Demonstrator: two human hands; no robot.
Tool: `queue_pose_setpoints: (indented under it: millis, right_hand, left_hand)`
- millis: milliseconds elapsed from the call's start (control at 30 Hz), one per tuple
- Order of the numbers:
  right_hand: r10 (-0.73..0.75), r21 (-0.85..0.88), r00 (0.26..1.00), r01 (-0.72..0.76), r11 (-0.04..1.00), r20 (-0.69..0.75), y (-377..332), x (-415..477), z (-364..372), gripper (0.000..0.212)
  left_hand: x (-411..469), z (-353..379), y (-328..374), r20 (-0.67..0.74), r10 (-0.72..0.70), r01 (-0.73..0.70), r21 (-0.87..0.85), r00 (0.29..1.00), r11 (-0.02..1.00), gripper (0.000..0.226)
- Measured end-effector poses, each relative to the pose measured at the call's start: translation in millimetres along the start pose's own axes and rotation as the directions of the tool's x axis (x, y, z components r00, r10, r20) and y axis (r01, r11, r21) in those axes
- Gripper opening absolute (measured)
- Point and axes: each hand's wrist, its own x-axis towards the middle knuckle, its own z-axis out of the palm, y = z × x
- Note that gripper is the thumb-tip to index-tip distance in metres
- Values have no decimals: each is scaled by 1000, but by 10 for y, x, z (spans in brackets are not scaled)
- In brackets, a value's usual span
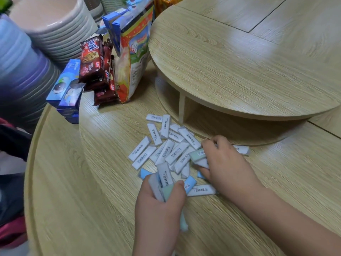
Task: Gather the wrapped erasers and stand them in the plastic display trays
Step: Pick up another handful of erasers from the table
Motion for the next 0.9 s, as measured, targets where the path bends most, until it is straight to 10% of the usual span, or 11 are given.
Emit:
queue_pose_setpoints:
  millis: [900]
  right_hand:
    - [-293, -52, 941, 306, 951, 169, 58, 240, -204, 28]
  left_hand:
    - [119, 145, -218, 64, -9, 11, -35, 998, 999, 13]
